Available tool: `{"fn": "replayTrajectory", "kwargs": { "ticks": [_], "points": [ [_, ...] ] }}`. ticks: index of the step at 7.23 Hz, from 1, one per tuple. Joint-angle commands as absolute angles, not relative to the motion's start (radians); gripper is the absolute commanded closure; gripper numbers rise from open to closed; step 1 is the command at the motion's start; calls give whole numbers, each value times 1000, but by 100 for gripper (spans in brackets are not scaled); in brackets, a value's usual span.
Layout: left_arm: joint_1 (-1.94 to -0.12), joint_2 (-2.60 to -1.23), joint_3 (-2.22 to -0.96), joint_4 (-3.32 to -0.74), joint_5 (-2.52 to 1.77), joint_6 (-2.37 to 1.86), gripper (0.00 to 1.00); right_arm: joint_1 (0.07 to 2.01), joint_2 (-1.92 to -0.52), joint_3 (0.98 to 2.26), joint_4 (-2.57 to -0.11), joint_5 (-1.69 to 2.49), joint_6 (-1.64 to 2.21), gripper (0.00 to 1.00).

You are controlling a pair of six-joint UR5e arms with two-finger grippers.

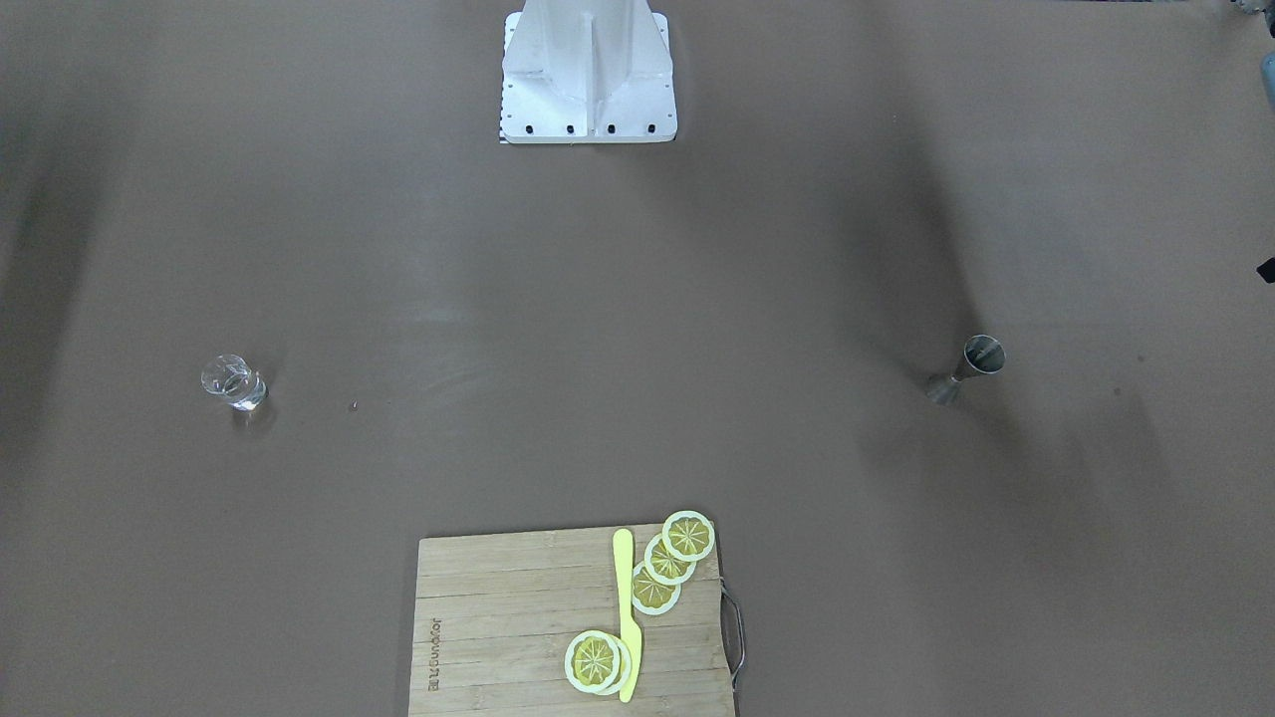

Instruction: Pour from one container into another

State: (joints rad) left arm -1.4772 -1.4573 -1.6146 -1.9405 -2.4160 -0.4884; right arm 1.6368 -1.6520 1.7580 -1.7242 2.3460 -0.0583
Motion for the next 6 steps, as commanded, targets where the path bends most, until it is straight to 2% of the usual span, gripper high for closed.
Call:
{"fn": "replayTrajectory", "kwargs": {
  "ticks": [1,6],
  "points": [
    [-1477,-1457,-1612,-1939,-2415,-489,2,1637,-1655,1756,-1721,2352,-61,0],
    [-1477,-1497,-1563,-1940,-2416,-486,2,1637,-1657,1755,-1721,2345,-60,0]
  ]
}}
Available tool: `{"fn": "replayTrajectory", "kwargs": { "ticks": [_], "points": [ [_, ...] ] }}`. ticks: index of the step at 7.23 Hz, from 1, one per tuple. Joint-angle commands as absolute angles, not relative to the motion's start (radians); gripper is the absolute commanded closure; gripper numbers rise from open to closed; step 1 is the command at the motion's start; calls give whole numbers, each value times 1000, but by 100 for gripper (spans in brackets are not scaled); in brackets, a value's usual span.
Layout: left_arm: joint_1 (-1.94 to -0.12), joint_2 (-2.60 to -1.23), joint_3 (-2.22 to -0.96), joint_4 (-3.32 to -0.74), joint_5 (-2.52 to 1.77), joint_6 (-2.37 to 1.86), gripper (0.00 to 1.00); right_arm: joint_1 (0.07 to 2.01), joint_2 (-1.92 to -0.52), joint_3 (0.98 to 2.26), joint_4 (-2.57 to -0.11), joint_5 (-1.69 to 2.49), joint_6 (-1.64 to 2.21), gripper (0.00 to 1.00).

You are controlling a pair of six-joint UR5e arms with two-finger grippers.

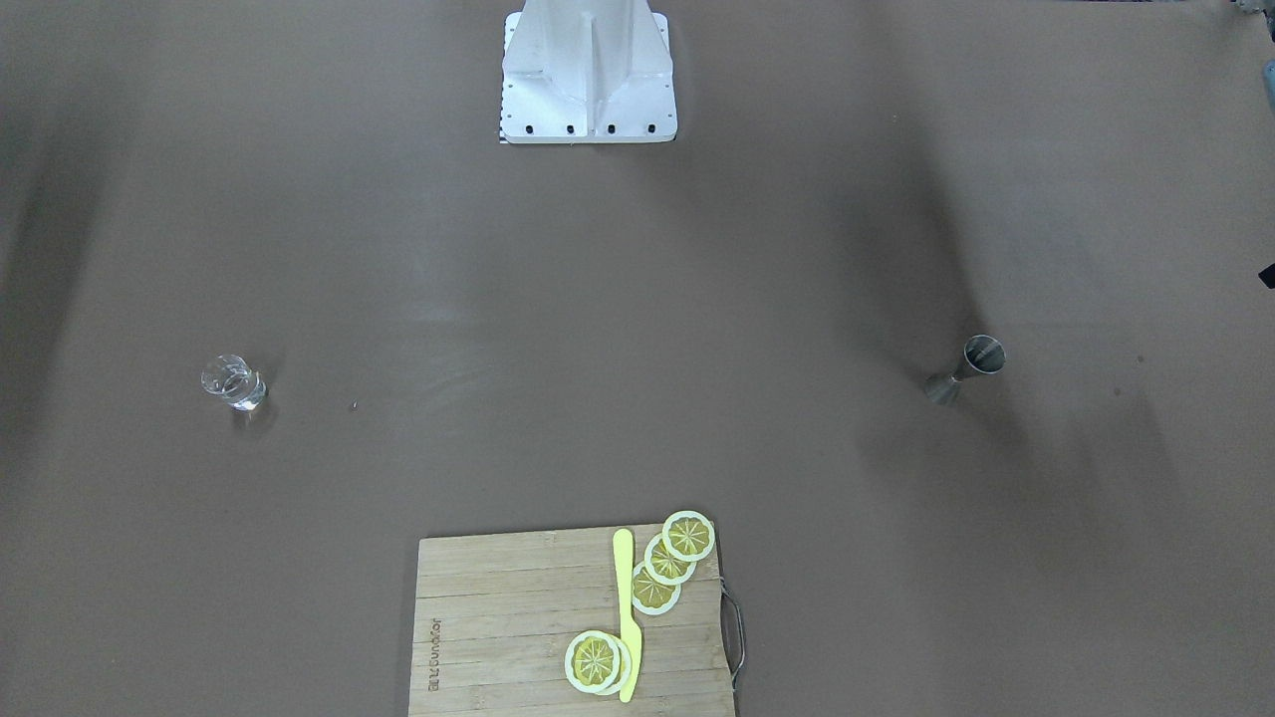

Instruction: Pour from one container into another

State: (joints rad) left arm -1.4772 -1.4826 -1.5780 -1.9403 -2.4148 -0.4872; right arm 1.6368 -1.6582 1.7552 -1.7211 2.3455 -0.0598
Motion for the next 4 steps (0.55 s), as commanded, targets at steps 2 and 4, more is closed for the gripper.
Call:
{"fn": "replayTrajectory", "kwargs": {
  "ticks": [2,4],
  "points": [
    [-1483,-1483,-1592,-1939,-2421,-492,2,1637,-1654,1753,-1721,2345,-60,0],
    [-1483,-1480,-1603,-1934,-2416,-492,2,1637,-1657,1749,-1721,2341,-60,0]
  ]
}}
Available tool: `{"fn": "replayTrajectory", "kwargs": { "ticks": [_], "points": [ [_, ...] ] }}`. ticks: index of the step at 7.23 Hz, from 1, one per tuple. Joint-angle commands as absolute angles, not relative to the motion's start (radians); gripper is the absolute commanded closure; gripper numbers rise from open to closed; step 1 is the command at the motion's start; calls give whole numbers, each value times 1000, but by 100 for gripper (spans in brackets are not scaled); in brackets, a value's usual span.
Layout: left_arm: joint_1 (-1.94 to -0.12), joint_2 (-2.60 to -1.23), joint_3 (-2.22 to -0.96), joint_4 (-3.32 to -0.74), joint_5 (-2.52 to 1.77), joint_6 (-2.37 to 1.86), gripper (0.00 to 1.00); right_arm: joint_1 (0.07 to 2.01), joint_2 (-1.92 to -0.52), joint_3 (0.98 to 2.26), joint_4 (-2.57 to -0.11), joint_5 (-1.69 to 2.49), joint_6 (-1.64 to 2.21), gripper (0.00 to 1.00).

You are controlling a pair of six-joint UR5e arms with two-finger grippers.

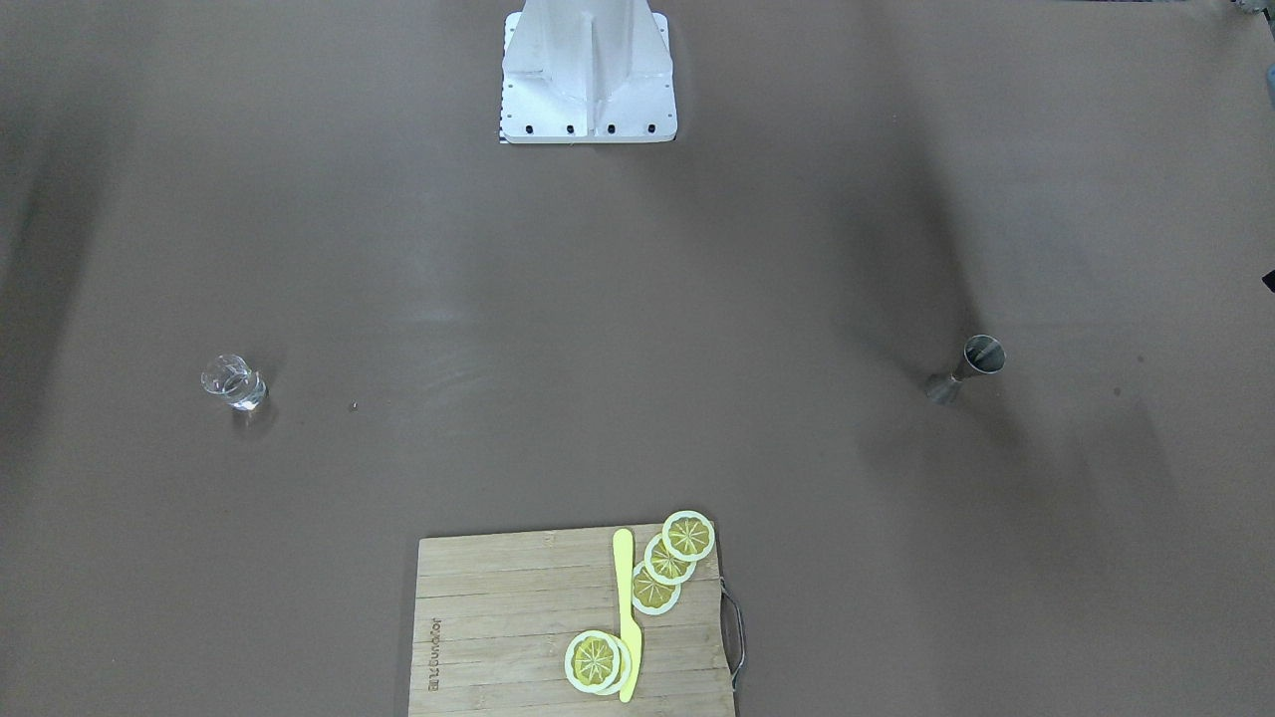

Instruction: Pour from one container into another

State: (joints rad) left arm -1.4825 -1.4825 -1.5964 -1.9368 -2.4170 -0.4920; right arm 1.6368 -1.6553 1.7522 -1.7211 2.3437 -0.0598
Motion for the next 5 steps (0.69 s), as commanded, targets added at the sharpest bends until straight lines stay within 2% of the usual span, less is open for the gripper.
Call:
{"fn": "replayTrajectory", "kwargs": {
  "ticks": [1,5],
  "points": [
    [-1483,-1480,-1601,-1934,-2416,-492,2,1637,-1657,1746,-1720,2341,-61,0],
    [-1483,-1480,-1595,-1934,-2416,-492,2,1637,-1660,1744,-1721,2341,-60,0]
  ]
}}
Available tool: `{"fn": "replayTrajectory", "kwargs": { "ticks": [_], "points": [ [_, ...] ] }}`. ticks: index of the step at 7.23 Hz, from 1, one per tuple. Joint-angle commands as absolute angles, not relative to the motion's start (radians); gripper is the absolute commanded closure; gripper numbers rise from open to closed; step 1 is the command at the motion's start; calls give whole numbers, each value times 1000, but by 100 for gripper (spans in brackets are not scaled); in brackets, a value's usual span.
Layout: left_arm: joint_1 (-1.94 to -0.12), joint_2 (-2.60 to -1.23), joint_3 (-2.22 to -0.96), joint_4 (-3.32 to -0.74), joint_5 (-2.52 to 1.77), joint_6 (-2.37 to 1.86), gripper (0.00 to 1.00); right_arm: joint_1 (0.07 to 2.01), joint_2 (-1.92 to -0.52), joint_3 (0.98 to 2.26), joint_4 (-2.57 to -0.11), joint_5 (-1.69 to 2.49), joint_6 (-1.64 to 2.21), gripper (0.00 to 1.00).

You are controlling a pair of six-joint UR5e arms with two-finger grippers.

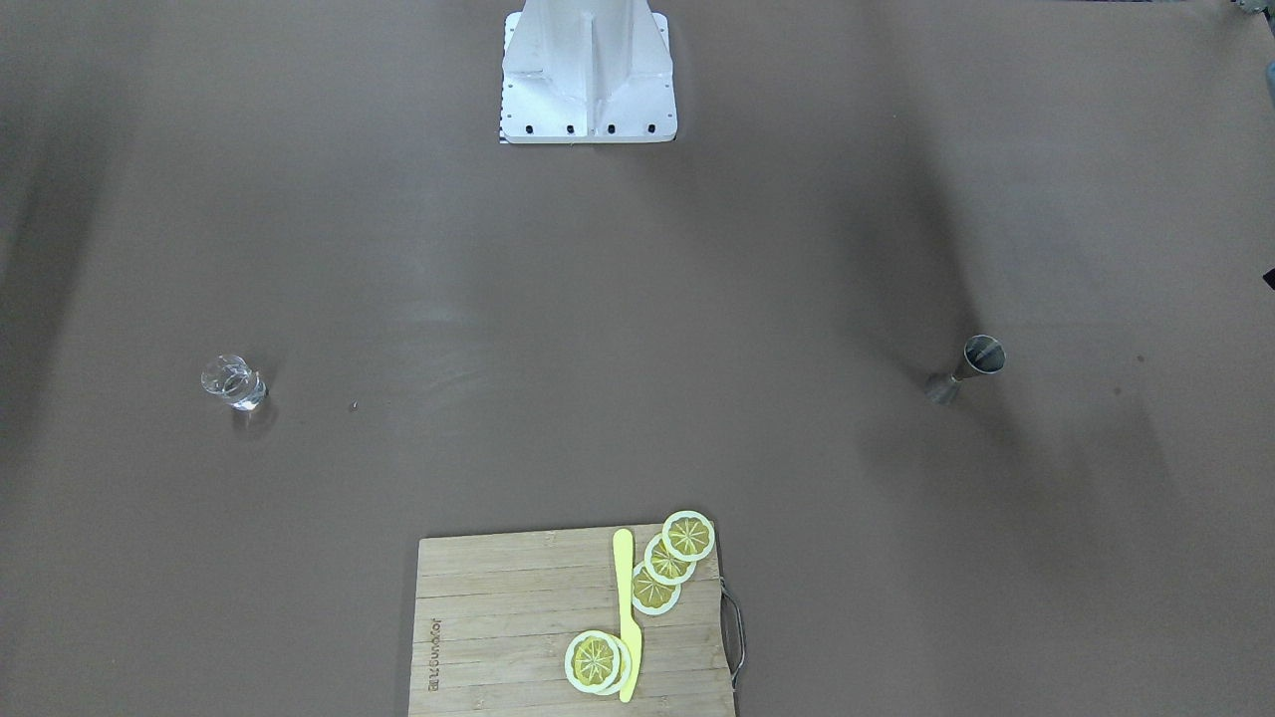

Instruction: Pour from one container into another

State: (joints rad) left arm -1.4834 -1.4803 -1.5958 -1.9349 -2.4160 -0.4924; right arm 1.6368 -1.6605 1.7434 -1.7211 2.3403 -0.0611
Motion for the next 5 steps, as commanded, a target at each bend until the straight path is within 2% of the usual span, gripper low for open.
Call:
{"fn": "replayTrajectory", "kwargs": {
  "ticks": [1,5],
  "points": [
    [-1483,-1480,-1595,-1934,-2416,-492,2,1637,-1657,1738,-1720,2341,-60,0],
    [-1482,-1482,-1591,-1931,-2418,-491,2,1637,-1660,1671,-1649,2342,-66,0]
  ]
}}
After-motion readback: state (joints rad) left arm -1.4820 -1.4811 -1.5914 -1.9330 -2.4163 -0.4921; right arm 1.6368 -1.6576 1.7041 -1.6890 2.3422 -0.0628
